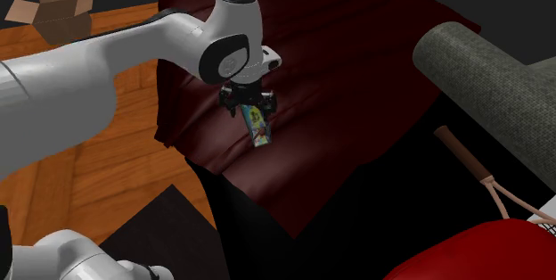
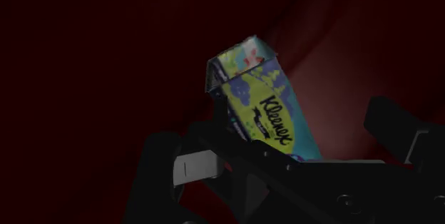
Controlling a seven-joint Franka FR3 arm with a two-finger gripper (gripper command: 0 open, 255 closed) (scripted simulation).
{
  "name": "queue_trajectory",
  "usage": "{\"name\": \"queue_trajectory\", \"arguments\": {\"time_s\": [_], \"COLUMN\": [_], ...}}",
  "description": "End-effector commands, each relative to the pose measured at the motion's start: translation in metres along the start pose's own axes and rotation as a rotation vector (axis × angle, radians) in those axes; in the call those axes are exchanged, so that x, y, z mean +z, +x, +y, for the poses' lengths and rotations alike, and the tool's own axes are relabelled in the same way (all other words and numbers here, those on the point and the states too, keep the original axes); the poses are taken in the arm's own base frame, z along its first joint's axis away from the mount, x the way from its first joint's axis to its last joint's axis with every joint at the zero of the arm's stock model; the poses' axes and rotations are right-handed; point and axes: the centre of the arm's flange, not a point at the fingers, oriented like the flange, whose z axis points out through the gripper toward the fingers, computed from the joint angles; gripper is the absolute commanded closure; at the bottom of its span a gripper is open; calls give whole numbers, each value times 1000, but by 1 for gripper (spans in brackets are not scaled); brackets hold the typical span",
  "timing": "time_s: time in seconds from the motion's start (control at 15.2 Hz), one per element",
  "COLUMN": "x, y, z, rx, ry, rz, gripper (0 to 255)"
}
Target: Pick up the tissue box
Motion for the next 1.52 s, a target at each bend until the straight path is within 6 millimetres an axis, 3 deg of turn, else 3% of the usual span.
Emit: {"name": "queue_trajectory", "arguments": {"time_s": [0.0,0.2,0.66,0.86,0.92,1.45], "x": [7,13,50,53,53,52], "y": [24,61,62,62,61,62], "z": [-3,-11,-10,-10,-10,-10], "rx": [-108,-260,-260,-260,-260,-260], "ry": [-7,-17,-17,-17,-17,-17], "rz": [2,6,6,6,6,6], "gripper": [0,0,0,0,255,255]}}
